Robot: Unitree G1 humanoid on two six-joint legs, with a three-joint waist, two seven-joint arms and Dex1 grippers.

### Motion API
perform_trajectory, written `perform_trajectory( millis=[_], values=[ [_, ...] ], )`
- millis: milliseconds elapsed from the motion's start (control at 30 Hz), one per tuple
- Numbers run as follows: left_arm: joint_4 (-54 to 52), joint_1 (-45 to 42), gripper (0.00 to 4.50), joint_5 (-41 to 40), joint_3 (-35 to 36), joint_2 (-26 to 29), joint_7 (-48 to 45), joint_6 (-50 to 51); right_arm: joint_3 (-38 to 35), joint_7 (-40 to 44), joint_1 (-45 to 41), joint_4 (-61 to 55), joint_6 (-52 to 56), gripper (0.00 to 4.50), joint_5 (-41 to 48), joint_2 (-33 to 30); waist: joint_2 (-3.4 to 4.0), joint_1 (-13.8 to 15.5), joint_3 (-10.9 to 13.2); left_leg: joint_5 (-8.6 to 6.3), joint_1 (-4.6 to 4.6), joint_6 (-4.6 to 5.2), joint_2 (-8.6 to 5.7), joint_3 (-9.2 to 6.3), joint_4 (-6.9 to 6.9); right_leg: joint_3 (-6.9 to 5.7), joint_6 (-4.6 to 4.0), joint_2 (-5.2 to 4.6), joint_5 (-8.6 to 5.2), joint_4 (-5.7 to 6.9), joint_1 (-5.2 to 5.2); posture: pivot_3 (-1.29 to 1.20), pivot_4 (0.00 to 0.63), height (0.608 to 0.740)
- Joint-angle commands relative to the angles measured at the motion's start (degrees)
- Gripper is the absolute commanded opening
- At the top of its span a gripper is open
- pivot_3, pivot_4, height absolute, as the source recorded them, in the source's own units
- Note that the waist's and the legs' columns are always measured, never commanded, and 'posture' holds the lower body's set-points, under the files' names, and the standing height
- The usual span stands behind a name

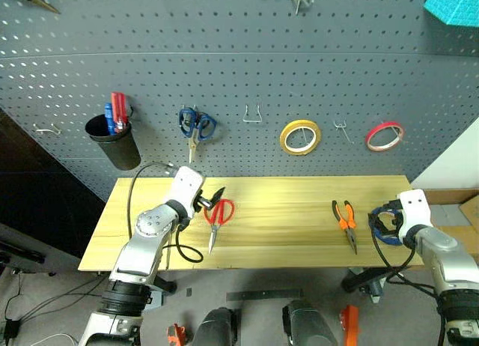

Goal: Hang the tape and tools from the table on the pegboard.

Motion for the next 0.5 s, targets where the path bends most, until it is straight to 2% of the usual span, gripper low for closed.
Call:
perform_trajectory(
  millis=[33,300,500],
  values=[
    [-7.9,-3.0,4.11,-5.6,-4.4,0.9,-10.5,3.0,-0.3,1.6,-5.6,7.7,2.4,4.5,-0.8,-2.7,0.04,-0.1,0.8,-0.03,-0.04,0.05,-0.04,0.02,0.01,0.01,0.0,-0.05,0.0,-0.01,-0.01,-0.18,0.264,0.74],
    [-9.9,-8.3,4.11,-7.3,-8.8,1.7,-18.8,4.3,5.2,9.2,-15.3,25.5,-0.9,4.5,-4.4,-3.3,0.02,-0.3,2.6,-0.13,-0.15,0.17,-0.03,0.02,-0.01,-0.05,0.01,-0.06,-0.01,-0.06,-0.08,-0.15,0.267,0.74],
    [-8.2,-10.7,4.11,-5.9,-10.2,1.5,-20.7,2.2,9.2,9.9,-20.6,36.7,-5.9,4.5,-8.4,-2.3,-0.08,-0.3,2.8,-0.13,-0.36,0.18,-0.08,-0.03,0.14,-0.09,0.04,-0.09,0.0,-0.04,-0.18,-0.14,0.264,0.74]
  ],
)
